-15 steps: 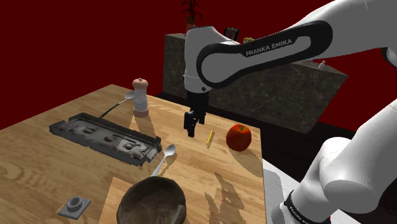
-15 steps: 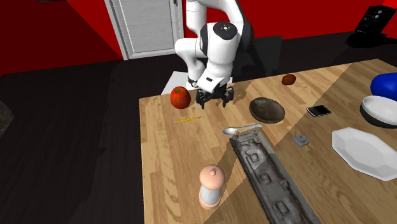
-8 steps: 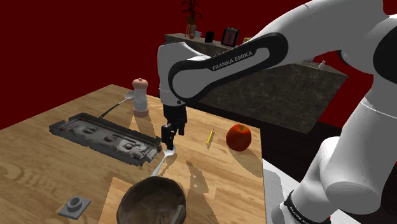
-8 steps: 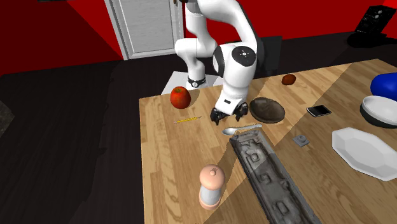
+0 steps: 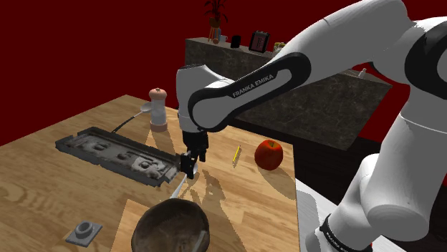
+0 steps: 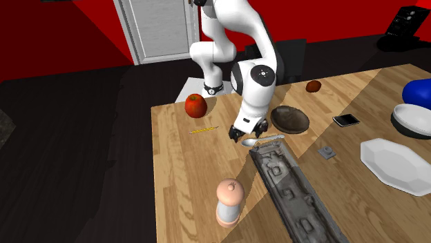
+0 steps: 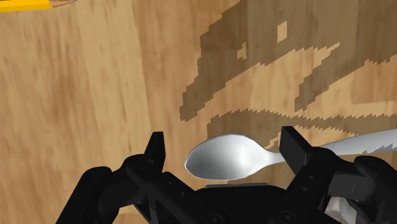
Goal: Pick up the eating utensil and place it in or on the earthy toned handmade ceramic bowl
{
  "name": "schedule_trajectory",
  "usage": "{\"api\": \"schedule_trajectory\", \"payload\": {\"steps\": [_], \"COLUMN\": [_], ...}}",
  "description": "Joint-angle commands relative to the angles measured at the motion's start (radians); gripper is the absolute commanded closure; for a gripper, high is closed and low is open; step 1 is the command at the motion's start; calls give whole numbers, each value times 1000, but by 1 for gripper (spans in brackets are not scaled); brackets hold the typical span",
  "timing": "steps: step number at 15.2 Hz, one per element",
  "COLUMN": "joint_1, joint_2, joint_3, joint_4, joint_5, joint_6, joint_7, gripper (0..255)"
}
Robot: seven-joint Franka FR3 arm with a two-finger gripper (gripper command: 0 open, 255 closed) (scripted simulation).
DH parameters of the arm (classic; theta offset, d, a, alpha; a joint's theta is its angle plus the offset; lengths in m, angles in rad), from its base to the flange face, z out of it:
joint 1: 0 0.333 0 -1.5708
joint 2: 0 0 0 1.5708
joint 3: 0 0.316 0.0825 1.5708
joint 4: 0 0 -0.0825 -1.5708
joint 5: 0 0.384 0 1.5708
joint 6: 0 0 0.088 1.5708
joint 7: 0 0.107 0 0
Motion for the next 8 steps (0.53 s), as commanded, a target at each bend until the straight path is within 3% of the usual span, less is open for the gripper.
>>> {"api": "schedule_trajectory", "payload": {"steps": [1, 7, 8], "joint_1": [1, 1, 1], "joint_2": [2, 2, 2], "joint_3": [1, 1, 1], "joint_4": [-6, -6, -6], "joint_5": [-1, -1, -1], "joint_6": [9, 9, 9], "joint_7": [2, 1, 1], "gripper": [0, 0, 255]}}
